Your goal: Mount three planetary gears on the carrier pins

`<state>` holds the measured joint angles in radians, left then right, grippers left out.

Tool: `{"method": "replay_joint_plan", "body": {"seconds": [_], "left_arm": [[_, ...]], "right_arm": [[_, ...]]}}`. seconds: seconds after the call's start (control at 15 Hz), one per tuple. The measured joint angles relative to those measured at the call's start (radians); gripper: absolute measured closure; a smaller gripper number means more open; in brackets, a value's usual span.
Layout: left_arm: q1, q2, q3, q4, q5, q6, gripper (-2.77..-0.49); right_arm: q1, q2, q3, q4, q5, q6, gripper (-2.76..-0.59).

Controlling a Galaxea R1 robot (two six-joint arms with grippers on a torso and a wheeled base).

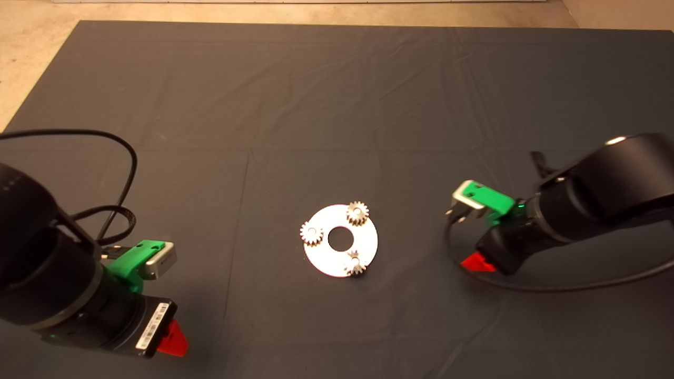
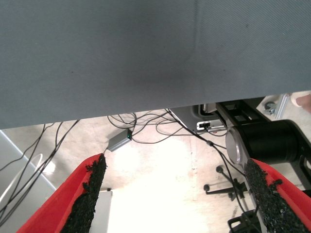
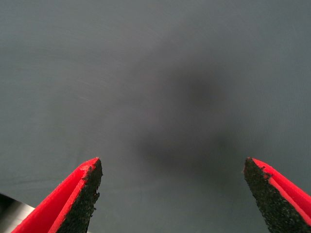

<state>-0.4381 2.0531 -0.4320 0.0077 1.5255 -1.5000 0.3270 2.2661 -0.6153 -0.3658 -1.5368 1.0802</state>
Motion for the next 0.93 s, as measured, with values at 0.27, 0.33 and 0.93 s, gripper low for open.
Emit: {"method": "replay_joint_plan", "body": {"seconds": [0.27, 0.33, 0.93], "left_arm": [[0.0, 0.01, 0.011, -0.009, 0.001, 0.0, -2.17], [0.0, 0.01, 0.012, -0.009, 0.0, 0.0, -2.19], [0.0, 0.002, 0.013, -0.016, 0.0, -0.001, -2.62]], "right_arm": [[0.0, -0.119, 0.059, 0.092, 0.0, 0.216, -2.31], [0.0, -0.128, 0.071, 0.107, 0.002, 0.244, -2.31], [0.0, -0.225, 0.157, 0.208, 0.002, 0.443, -2.7]]}}
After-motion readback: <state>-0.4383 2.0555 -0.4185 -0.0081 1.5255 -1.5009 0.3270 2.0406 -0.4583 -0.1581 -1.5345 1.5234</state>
